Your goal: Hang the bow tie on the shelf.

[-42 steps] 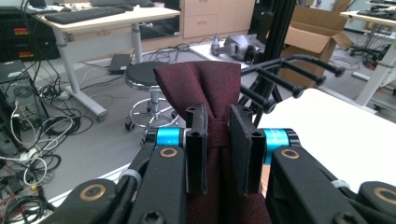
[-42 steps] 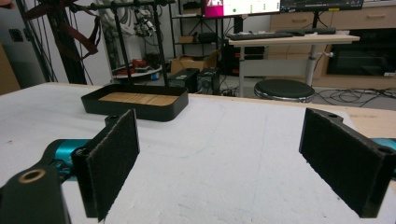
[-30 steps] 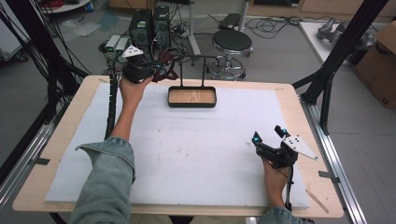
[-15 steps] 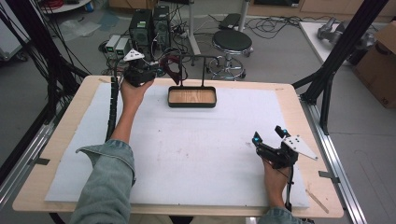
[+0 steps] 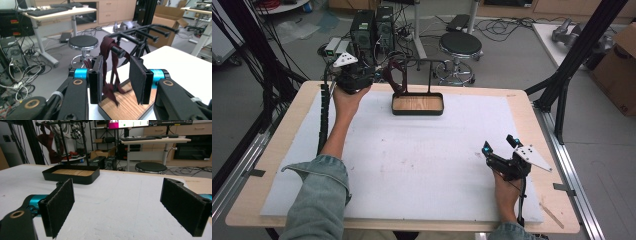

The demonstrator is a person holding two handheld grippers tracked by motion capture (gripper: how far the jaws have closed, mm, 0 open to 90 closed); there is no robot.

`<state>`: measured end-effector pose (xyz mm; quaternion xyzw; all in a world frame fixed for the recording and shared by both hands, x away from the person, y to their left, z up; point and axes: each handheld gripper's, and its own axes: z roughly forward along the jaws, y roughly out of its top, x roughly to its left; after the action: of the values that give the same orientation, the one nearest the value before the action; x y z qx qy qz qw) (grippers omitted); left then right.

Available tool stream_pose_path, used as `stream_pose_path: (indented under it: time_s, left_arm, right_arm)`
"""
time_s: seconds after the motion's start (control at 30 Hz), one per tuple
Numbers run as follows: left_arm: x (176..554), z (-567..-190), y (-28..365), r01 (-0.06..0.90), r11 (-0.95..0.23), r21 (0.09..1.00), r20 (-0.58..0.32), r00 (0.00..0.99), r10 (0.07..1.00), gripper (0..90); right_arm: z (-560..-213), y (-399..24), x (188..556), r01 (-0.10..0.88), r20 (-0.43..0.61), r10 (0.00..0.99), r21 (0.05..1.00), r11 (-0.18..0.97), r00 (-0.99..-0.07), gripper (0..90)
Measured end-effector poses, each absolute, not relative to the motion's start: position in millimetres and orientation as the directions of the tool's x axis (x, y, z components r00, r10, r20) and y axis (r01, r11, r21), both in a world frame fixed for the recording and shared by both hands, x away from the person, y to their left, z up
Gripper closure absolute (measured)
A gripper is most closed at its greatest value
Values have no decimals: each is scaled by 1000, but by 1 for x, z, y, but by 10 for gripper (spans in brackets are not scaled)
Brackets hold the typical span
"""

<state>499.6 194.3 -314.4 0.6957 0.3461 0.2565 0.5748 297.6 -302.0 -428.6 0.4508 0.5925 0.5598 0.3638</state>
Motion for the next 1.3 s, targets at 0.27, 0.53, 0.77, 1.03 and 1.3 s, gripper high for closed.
stream_pose_path:
  time_s: [0.27,0.53,0.77,1.03,1.3]
  left_arm:
    - [477,-300,212,138,-105,985,-4,625,780,573]
    - [453,-288,232,104,-88,991,5,615,788,500]
    - [430,-282,251,86,-82,993,13,608,794,443]
    - [402,-279,271,72,-76,995,19,593,805,395]
    - [369,-283,281,65,-126,990,64,587,807,325]
  right_arm:
    - [-429,-302,298,126,73,942,991,-34,-326,113]
    - [-429,-301,298,125,69,944,992,-30,-323,113]
    - [-429,-301,298,125,69,945,992,-30,-319,113]
    - [-429,-301,298,126,72,945,992,-33,-318,113]
    - [-429,-301,298,127,73,945,991,-33,-317,113]
